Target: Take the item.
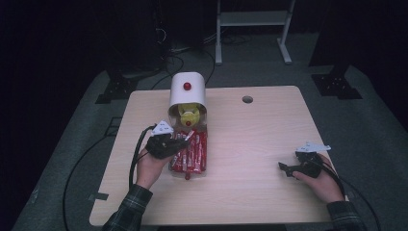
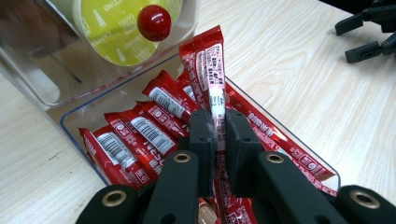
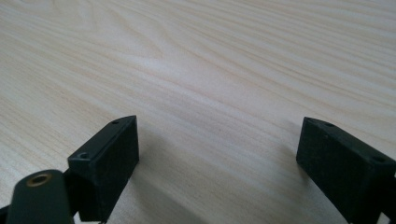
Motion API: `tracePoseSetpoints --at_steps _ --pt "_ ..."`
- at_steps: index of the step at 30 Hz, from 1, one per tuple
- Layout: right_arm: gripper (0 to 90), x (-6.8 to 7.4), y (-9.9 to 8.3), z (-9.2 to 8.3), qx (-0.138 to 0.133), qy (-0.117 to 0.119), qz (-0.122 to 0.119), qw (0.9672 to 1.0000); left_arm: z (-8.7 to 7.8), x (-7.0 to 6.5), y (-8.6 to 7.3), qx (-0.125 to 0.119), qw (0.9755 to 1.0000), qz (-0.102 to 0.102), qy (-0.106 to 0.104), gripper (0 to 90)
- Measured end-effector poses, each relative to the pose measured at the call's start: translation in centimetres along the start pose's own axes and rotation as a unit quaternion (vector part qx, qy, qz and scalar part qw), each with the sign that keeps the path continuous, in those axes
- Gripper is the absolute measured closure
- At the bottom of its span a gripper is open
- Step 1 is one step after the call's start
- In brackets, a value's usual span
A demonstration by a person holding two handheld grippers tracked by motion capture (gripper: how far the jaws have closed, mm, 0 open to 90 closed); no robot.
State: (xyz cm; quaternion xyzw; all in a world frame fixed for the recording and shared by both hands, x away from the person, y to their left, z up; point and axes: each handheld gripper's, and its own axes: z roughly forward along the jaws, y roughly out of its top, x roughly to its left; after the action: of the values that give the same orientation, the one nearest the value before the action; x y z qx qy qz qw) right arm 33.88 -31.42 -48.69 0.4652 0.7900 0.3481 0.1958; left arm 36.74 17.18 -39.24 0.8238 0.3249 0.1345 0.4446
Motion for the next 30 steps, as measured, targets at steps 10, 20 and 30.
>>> tracePoseSetpoints --at_steps 10,20,30 --pt "12.0 0.0 0.0 0.0 0.0 0.0 0.0 1.0 -1.2 0.0 0.3 -0.015 0.9999 -0.004 -0.003 83.2" --pt "12.0 0.0 0.0 0.0 0.0 0.0 0.0 1.0 -2.2 0.2 0.3 -0.019 0.9998 -0.007 0.0 83.3" --pt "12.0 0.0 0.0 0.0 0.0 0.001 0.0 1.0 -3.1 0.9 0.0 -0.026 0.9996 -0.015 0.002 83.3"
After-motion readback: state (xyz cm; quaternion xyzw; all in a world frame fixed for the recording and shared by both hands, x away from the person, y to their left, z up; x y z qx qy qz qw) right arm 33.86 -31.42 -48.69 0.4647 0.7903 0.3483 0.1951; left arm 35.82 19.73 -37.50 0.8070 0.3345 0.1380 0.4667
